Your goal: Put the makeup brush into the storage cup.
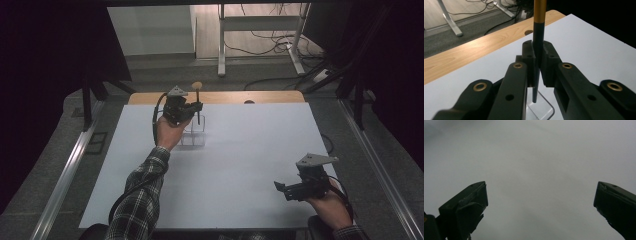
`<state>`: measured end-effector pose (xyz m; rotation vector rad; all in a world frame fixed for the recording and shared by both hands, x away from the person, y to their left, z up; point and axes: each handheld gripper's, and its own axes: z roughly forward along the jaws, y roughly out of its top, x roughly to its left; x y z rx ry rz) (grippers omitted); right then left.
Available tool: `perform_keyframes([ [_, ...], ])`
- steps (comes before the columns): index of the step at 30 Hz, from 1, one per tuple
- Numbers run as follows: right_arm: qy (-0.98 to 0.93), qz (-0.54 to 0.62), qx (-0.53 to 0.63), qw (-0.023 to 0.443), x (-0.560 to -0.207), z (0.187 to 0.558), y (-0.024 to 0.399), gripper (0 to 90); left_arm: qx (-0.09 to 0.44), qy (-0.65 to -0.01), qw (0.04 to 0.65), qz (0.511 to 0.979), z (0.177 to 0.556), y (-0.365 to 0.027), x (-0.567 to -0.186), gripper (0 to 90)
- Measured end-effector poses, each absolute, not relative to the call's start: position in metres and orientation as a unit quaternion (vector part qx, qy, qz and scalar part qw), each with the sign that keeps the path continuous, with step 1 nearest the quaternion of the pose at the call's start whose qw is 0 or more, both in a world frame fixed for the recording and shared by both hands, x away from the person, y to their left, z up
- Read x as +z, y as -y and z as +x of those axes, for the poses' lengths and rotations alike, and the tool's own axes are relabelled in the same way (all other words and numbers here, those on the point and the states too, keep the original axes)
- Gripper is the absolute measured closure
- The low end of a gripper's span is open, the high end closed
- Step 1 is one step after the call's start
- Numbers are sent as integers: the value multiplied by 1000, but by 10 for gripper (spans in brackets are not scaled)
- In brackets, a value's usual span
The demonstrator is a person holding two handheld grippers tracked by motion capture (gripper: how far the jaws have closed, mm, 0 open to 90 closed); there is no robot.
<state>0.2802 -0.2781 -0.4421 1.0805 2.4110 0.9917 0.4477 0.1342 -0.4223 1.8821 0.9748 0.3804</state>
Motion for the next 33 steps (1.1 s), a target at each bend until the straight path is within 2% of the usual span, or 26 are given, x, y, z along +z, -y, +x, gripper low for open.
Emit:
perform_keyframes([
  [33,-852,369,338,155,-443,280,276,0,154,-396,436,793,440,-124,-459,828],
])
